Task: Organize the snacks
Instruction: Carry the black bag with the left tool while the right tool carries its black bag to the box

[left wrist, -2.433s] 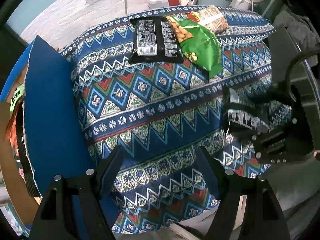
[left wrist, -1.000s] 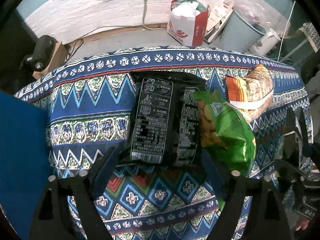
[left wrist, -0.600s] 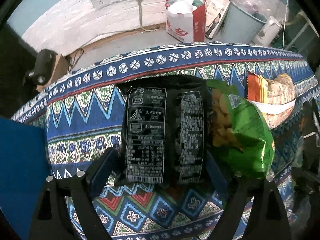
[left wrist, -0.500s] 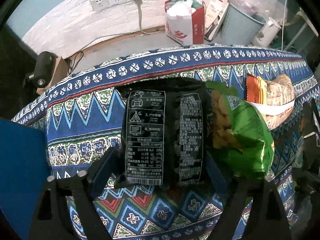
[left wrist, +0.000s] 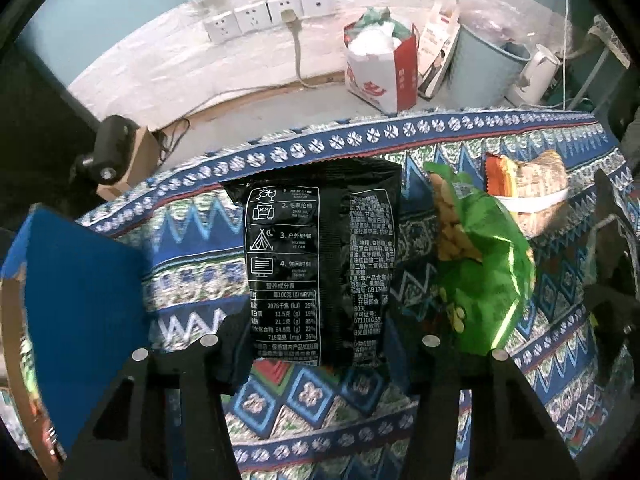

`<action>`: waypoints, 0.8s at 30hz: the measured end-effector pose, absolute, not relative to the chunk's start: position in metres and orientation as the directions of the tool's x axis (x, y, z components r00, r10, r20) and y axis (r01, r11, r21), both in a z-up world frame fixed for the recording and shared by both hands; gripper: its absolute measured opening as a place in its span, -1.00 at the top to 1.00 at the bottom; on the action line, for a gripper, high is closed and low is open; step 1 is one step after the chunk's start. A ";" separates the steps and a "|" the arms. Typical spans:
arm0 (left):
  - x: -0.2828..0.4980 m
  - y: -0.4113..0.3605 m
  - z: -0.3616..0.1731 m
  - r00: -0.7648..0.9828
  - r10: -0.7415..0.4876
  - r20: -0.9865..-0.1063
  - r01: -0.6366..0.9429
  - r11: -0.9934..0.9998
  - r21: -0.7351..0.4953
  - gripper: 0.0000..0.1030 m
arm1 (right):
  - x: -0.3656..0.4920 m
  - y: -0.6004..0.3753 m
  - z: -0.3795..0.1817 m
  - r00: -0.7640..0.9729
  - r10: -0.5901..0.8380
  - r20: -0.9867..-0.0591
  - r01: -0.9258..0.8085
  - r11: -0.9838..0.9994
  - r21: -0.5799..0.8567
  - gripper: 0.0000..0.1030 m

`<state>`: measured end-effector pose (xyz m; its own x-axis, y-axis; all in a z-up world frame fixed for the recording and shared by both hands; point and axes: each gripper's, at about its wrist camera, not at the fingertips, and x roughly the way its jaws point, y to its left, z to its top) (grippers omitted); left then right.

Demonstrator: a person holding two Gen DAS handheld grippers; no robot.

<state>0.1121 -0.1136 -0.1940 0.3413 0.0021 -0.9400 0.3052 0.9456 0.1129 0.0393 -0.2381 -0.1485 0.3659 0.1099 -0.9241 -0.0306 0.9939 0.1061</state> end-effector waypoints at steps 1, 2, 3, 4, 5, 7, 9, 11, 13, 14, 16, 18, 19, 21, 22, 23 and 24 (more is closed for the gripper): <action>0.109 -0.111 -0.190 0.347 -0.002 -0.938 0.304 0.946 0.110 -0.08 | 0.039 -0.236 -0.146 0.370 0.108 -0.923 -0.033 0.994 0.103 -0.25; 0.106 -0.109 -0.185 0.352 -0.008 -0.936 0.305 0.946 0.107 -0.08 | 0.039 -0.235 -0.143 0.375 0.107 -0.921 -0.037 0.994 0.101 -0.25; 0.103 -0.106 -0.181 0.360 -0.010 -0.933 0.303 0.947 0.107 -0.08 | 0.039 -0.233 -0.141 0.380 0.105 -0.919 -0.039 0.994 0.098 -0.25; 0.103 -0.104 -0.179 0.364 -0.010 -0.931 0.301 0.948 0.107 -0.08 | 0.039 -0.231 -0.138 0.385 0.099 -0.917 -0.039 0.995 0.091 -0.25; 0.100 -0.100 -0.175 0.368 -0.014 -0.930 0.301 0.948 0.105 -0.08 | 0.038 -0.229 -0.135 0.391 0.094 -0.916 -0.042 0.996 0.084 -0.25; 0.093 -0.095 -0.167 0.378 -0.018 -0.926 0.299 0.949 0.103 -0.08 | 0.036 -0.225 -0.130 0.401 0.088 -0.912 -0.047 0.996 0.075 -0.25; 0.088 -0.088 -0.161 0.387 -0.021 -0.922 0.296 0.950 0.103 -0.08 | 0.034 -0.221 -0.123 0.413 0.083 -0.907 -0.050 0.996 0.069 -0.25; 0.083 -0.082 -0.153 0.397 -0.027 -0.918 0.292 0.951 0.098 -0.08 | 0.033 -0.218 -0.116 0.424 0.085 -0.902 -0.054 0.996 0.068 -0.25; 0.079 -0.076 -0.146 0.404 -0.033 -0.914 0.287 0.953 0.092 -0.08 | 0.031 -0.213 -0.109 0.436 0.086 -0.896 -0.060 0.996 0.066 -0.25; 0.076 -0.074 -0.142 0.409 -0.037 -0.912 0.285 0.954 0.089 -0.08 | 0.031 -0.211 -0.107 0.440 0.087 -0.894 -0.063 0.996 0.065 -0.25; 0.070 -0.069 -0.133 0.420 -0.042 -0.906 0.283 0.955 0.086 -0.08 | 0.029 -0.204 -0.100 0.449 0.088 -0.889 -0.070 0.996 0.063 -0.25; 0.064 -0.064 -0.123 0.433 -0.043 -0.900 0.280 0.956 0.090 -0.08 | 0.029 -0.200 -0.094 0.456 0.091 -0.885 -0.077 0.995 0.062 -0.25; 0.062 -0.063 -0.120 0.439 -0.043 -0.897 0.280 0.956 0.091 -0.08 | 0.029 -0.198 -0.092 0.459 0.091 -0.883 -0.080 0.995 0.061 -0.25; 0.057 -0.058 -0.111 0.450 -0.047 -0.892 0.278 0.956 0.090 -0.08 | 0.029 -0.193 -0.087 0.466 0.094 -0.880 -0.088 0.994 0.060 -0.25; 0.054 -0.056 -0.107 0.456 -0.052 -0.888 0.277 0.957 0.086 -0.08 | 0.029 -0.190 -0.084 0.470 0.096 -0.877 -0.092 0.994 0.060 -0.25; 0.051 -0.053 -0.102 0.460 -0.058 -0.886 0.276 0.958 0.081 -0.08 | 0.028 -0.187 -0.082 0.474 0.097 -0.875 -0.096 0.994 0.058 -0.25; 0.049 -0.050 -0.099 0.463 -0.062 -0.884 0.274 0.959 0.076 -0.08 | 0.028 -0.184 -0.079 0.476 0.099 -0.874 -0.101 0.993 0.057 -0.25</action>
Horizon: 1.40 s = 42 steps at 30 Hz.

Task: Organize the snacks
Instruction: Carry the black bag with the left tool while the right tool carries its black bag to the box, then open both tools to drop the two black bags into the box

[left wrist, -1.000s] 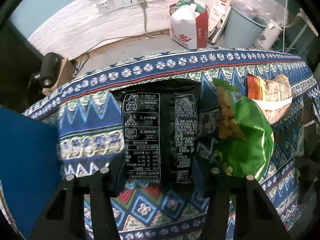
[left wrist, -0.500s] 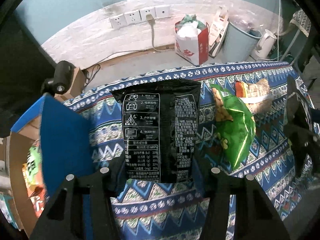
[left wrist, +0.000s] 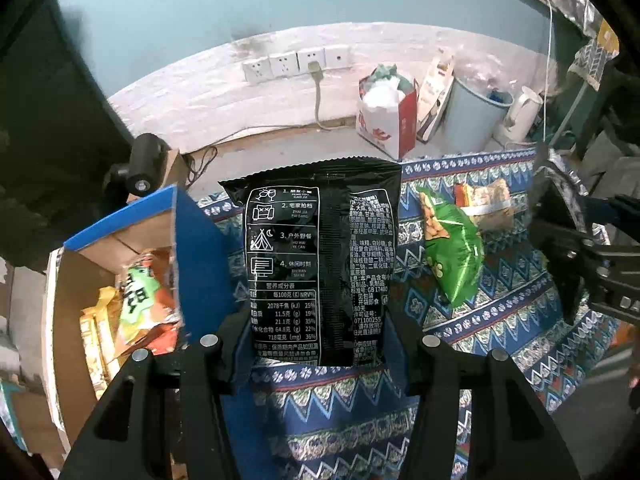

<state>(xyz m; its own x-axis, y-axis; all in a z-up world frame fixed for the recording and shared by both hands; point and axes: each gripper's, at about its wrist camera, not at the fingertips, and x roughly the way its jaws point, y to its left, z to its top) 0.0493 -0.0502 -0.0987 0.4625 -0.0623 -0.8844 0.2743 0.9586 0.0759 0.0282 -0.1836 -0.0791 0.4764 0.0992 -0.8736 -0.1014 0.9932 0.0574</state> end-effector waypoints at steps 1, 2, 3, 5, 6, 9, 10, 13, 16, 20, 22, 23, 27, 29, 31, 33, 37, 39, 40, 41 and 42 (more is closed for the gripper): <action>0.048 -0.047 -0.094 0.464 -0.071 -0.883 0.273 0.960 0.067 -0.08 | 0.028 -0.181 -0.077 0.479 0.100 -0.872 -0.104 0.993 0.057 -0.25; 0.045 -0.044 -0.090 0.468 -0.079 -0.880 0.273 0.960 0.059 -0.08 | 0.028 -0.178 -0.075 0.483 0.101 -0.870 -0.107 0.993 0.056 -0.25; 0.042 -0.042 -0.087 0.471 -0.082 -0.878 0.271 0.961 0.056 -0.08 | 0.028 -0.175 -0.073 0.486 0.104 -0.868 -0.112 0.992 0.056 -0.25; 0.038 -0.036 -0.079 0.483 -0.089 -0.871 0.271 0.961 0.053 -0.08 | 0.028 -0.168 -0.068 0.494 0.108 -0.863 -0.121 0.991 0.055 -0.25; 0.036 -0.033 -0.076 0.489 -0.090 -0.867 0.272 0.961 0.054 -0.08 | 0.028 -0.165 -0.066 0.497 0.110 -0.861 -0.126 0.991 0.054 -0.25; 0.032 -0.023 -0.068 0.505 -0.097 -0.858 0.264 0.963 0.047 -0.08 | 0.028 -0.157 -0.061 0.505 0.117 -0.855 -0.140 0.989 0.053 -0.25; 0.030 -0.019 -0.066 0.506 -0.102 -0.857 0.260 0.965 0.039 -0.08 | 0.028 -0.152 -0.058 0.508 0.120 -0.853 -0.146 0.988 0.052 -0.25; 0.029 -0.007 -0.060 0.511 -0.112 -0.852 0.244 0.970 0.018 -0.08 | 0.028 -0.141 -0.053 0.514 0.129 -0.848 -0.163 0.985 0.051 -0.25; 0.027 0.007 -0.054 0.525 -0.109 -0.844 0.223 0.975 0.013 -0.08 | 0.030 -0.127 -0.048 0.519 0.138 -0.844 -0.181 0.982 0.049 -0.25; 0.025 0.029 -0.050 0.539 -0.096 -0.837 0.192 0.981 0.011 -0.08 | 0.032 -0.109 -0.044 0.524 0.150 -0.838 -0.205 0.978 0.047 -0.25; 0.024 0.038 -0.050 0.543 -0.088 -0.835 0.176 0.984 0.011 -0.08 | 0.034 -0.098 -0.040 0.526 0.158 -0.836 -0.220 0.975 0.046 -0.25; 0.024 0.044 -0.050 0.543 -0.084 -0.835 0.167 0.986 0.009 -0.08 | 0.035 -0.094 -0.039 0.528 0.161 -0.834 -0.224 0.974 0.046 -0.25; 0.022 0.064 -0.051 0.544 -0.075 -0.836 0.138 0.990 0.001 -0.08 | 0.039 -0.072 -0.034 0.532 0.178 -0.828 -0.250 0.967 0.048 -0.25; 0.021 0.073 -0.051 0.545 -0.068 -0.835 0.125 0.992 0.001 -0.08 | 0.041 -0.059 -0.031 0.532 0.190 -0.825 -0.266 0.963 0.050 -0.25; 0.020 0.082 -0.052 0.546 -0.062 -0.835 0.110 0.994 -0.001 -0.08 | 0.044 -0.045 -0.029 0.531 0.202 -0.823 -0.283 0.958 0.053 -0.25; 0.019 0.092 -0.053 0.545 -0.055 -0.837 0.095 0.995 -0.004 -0.08 | 0.046 -0.032 -0.027 0.531 0.214 -0.820 -0.298 0.953 0.055 -0.25; 0.017 0.112 -0.057 0.540 -0.040 -0.841 0.060 0.998 -0.008 -0.08 | 0.051 -0.008 -0.023 0.527 0.237 -0.816 -0.332 0.942 0.059 -0.25; 0.018 0.122 -0.059 0.538 -0.028 -0.843 0.038 0.999 -0.009 -0.08 | 0.053 0.005 -0.022 0.525 0.247 -0.814 -0.347 0.936 0.061 -0.25; 0.017 0.129 -0.059 0.536 -0.025 -0.844 0.025 1.000 -0.014 -0.08 | 0.054 0.011 -0.022 0.524 0.252 -0.814 -0.354 0.933 0.061 -0.25; 0.018 0.135 -0.060 0.535 -0.023 -0.845 0.015 1.000 -0.017 -0.08 | 0.056 0.018 -0.022 0.521 0.257 -0.814 -0.362 0.930 0.062 -0.25; 0.017 0.140 -0.061 0.534 -0.016 -0.845 0.004 1.000 -0.017 -0.08 | 0.057 0.024 -0.022 0.519 0.261 -0.814 -0.370 0.927 0.062 -0.25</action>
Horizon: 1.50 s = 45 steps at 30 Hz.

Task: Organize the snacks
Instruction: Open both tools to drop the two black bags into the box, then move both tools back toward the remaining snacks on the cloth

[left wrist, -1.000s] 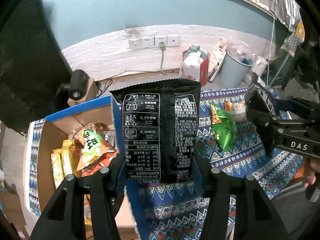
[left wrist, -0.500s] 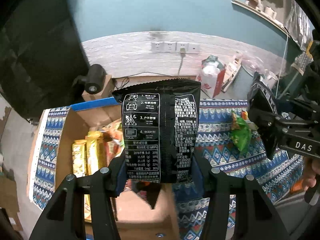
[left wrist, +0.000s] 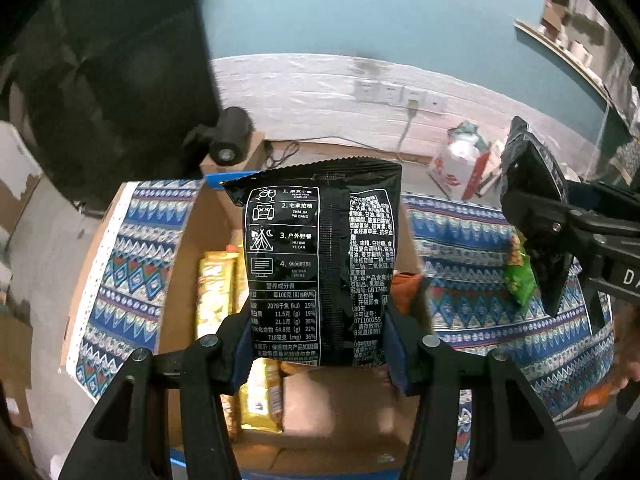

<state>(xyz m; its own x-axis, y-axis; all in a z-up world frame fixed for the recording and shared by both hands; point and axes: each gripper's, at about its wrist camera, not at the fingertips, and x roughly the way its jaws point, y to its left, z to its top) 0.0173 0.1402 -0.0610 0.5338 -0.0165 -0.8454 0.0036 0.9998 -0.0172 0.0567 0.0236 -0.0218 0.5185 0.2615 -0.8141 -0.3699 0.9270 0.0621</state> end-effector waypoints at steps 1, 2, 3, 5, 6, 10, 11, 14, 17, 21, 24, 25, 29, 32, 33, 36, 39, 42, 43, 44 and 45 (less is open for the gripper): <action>0.017 0.147 -0.063 0.531 -0.007 -0.847 -0.012 1.000 -0.016 -0.08 | 0.058 0.030 -0.022 0.516 0.264 -0.815 -0.377 0.924 0.061 -0.25; 0.017 0.152 -0.064 0.528 -0.003 -0.849 -0.023 1.000 -0.017 -0.08 | 0.059 0.037 -0.023 0.511 0.268 -0.817 -0.386 0.920 0.060 -0.25; 0.017 0.157 -0.065 0.525 0.001 -0.851 -0.035 0.999 -0.020 -0.08 | 0.061 0.044 -0.024 0.506 0.270 -0.819 -0.396 0.917 0.057 -0.25; 0.017 0.167 -0.069 0.516 0.012 -0.857 -0.057 0.998 -0.021 -0.08 | 0.064 0.054 -0.028 0.496 0.271 -0.825 -0.409 0.911 0.053 -0.25; 0.018 0.171 -0.070 0.512 0.017 -0.859 -0.068 0.997 -0.021 -0.08 | 0.065 0.060 -0.030 0.490 0.273 -0.828 -0.416 0.908 0.054 -0.25; 0.018 0.183 -0.075 0.498 0.031 -0.867 -0.089 0.996 -0.016 -0.08 | 0.072 0.081 -0.041 0.449 0.298 -0.842 -0.433 0.897 0.086 -0.25; 0.018 0.185 -0.076 0.496 0.039 -0.868 -0.093 0.996 -0.008 -0.08 | 0.074 0.085 -0.043 0.440 0.301 -0.846 -0.438 0.894 0.090 -0.25; 0.019 0.191 -0.080 0.484 0.061 -0.873 -0.103 0.995 0.012 -0.08 | 0.077 0.101 -0.051 0.421 0.301 -0.856 -0.453 0.887 0.089 -0.25; 0.019 0.198 -0.084 0.468 0.068 -0.881 -0.119 0.993 0.013 -0.08 | 0.080 0.113 -0.055 0.409 0.305 -0.860 -0.464 0.881 0.092 -0.25; 0.020 0.204 -0.088 0.454 0.086 -0.887 -0.137 0.990 0.025 -0.09 | 0.084 0.126 -0.059 0.394 0.313 -0.864 -0.473 0.875 0.101 -0.25; 0.021 0.209 -0.089 0.445 0.095 -0.890 -0.153 0.988 0.028 -0.15 | 0.088 0.133 -0.062 0.388 0.309 -0.868 -0.478 0.873 0.098 -0.25; 0.022 0.210 -0.089 0.443 0.100 -0.891 -0.161 0.986 0.031 -0.16 | 0.089 0.133 -0.063 0.388 0.308 -0.869 -0.478 0.873 0.097 -0.25; 0.024 0.210 -0.087 0.443 0.114 -0.889 -0.171 0.984 0.041 -0.38 | 0.094 0.135 -0.064 0.386 0.315 -0.867 -0.477 0.873 0.104 -0.27; 0.024 0.209 -0.084 0.451 0.126 -0.884 -0.176 0.983 0.051 -0.41 | 0.096 0.135 -0.061 0.393 0.318 -0.863 -0.475 0.874 0.106 -0.44; 0.025 0.208 -0.083 0.452 0.122 -0.883 -0.175 0.983 0.046 -0.42 | 0.096 0.133 -0.060 0.399 0.317 -0.860 -0.472 0.875 0.104 -0.45; 0.027 0.204 -0.082 0.456 0.091 -0.885 -0.172 0.985 0.013 -0.48 | 0.095 0.128 -0.054 0.409 0.319 -0.855 -0.470 0.877 0.103 -0.45; 0.030 0.198 -0.081 0.458 0.033 -0.888 -0.159 0.986 -0.045 -0.48 | 0.092 0.118 -0.049 0.420 0.311 -0.853 -0.472 0.877 0.087 -0.51; 0.032 0.187 -0.082 0.456 0.014 -0.890 -0.138 0.989 -0.055 -0.48 | 0.089 0.103 -0.045 0.437 0.290 -0.851 -0.463 0.884 0.064 -0.53; 0.033 0.184 -0.082 0.458 0.013 -0.889 -0.132 0.990 -0.054 -0.48 | 0.087 0.095 -0.045 0.440 0.283 -0.852 -0.457 0.888 0.058 -0.53; 0.033 0.179 -0.081 0.458 0.010 -0.889 -0.121 0.991 -0.052 -0.48 | 0.087 0.090 -0.045 0.442 0.277 -0.853 -0.451 0.891 0.055 -0.53; 0.033 0.175 -0.081 0.458 0.006 -0.889 -0.112 0.992 -0.051 -0.48 | 0.086 0.084 -0.045 0.444 0.270 -0.854 -0.446 0.893 0.050 -0.54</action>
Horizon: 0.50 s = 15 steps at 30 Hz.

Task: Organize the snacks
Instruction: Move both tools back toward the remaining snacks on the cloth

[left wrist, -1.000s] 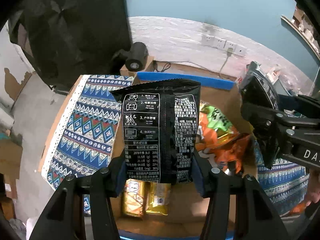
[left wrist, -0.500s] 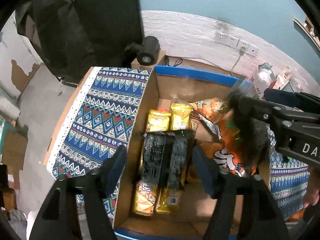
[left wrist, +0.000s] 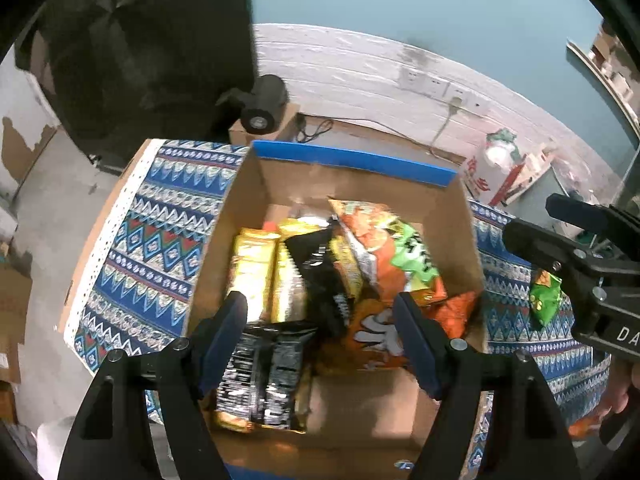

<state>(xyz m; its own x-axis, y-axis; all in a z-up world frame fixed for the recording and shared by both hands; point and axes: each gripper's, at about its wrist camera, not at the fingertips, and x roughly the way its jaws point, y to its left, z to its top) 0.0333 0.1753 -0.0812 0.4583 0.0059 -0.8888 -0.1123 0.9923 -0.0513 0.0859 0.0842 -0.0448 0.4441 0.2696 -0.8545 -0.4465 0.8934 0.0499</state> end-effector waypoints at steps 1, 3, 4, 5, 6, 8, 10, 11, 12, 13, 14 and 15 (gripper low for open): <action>0.034 0.170 -0.081 0.459 0.000 -0.888 -0.102 0.993 -0.053 -0.48 | 0.085 0.078 -0.045 0.446 0.260 -0.856 -0.441 0.896 0.043 -0.54; 0.034 0.160 -0.078 0.462 -0.013 -0.887 -0.081 0.995 -0.057 -0.48 | 0.082 0.064 -0.045 0.452 0.239 -0.859 -0.428 0.903 0.026 -0.54; 0.034 0.153 -0.077 0.463 -0.018 -0.886 -0.069 0.996 -0.056 -0.48 | 0.081 0.055 -0.045 0.458 0.226 -0.860 -0.420 0.907 0.015 -0.54; 0.035 0.148 -0.076 0.464 -0.023 -0.886 -0.059 0.997 -0.057 -0.48 | 0.080 0.050 -0.045 0.461 0.219 -0.860 -0.415 0.910 0.009 -0.54; 0.035 0.143 -0.074 0.466 -0.029 -0.884 -0.047 0.997 -0.057 -0.48 | 0.078 0.043 -0.045 0.463 0.210 -0.861 -0.410 0.912 0.002 -0.54; 0.036 0.129 -0.072 0.468 -0.036 -0.883 -0.025 0.998 -0.054 -0.48 | 0.075 0.028 -0.047 0.465 0.193 -0.864 -0.398 0.917 -0.010 -0.54; 0.037 0.117 -0.070 0.468 -0.045 -0.882 -0.002 0.999 -0.052 -0.48 | 0.073 0.015 -0.048 0.465 0.174 -0.868 -0.384 0.923 -0.021 -0.54; 0.037 0.111 -0.069 0.469 -0.049 -0.882 0.012 0.999 -0.050 -0.48 | 0.071 0.008 -0.049 0.466 0.168 -0.869 -0.378 0.926 -0.023 -0.54; 0.037 0.104 -0.068 0.469 -0.050 -0.882 0.025 0.999 -0.044 -0.48 | 0.070 0.001 -0.049 0.466 0.162 -0.870 -0.370 0.929 -0.025 -0.54; 0.037 0.099 -0.068 0.469 -0.052 -0.882 0.035 0.999 -0.040 -0.48 | 0.069 -0.003 -0.050 0.466 0.159 -0.870 -0.365 0.931 -0.026 -0.54; 0.038 0.093 -0.068 0.469 -0.054 -0.882 0.047 0.998 -0.036 -0.49 | 0.067 -0.011 -0.050 0.467 0.154 -0.871 -0.357 0.934 -0.027 -0.54; 0.038 0.088 -0.068 0.468 -0.054 -0.882 0.055 0.998 -0.032 -0.51 | 0.066 -0.018 -0.051 0.467 0.148 -0.872 -0.348 0.937 -0.027 -0.54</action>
<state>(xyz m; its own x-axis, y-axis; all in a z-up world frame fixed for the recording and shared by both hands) 0.0380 0.0883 -0.0682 0.4677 -0.0538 -0.8823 0.0550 0.9980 -0.0317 0.0661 -0.0180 -0.0509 0.4669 0.1479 -0.8719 -0.3482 0.9370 -0.0275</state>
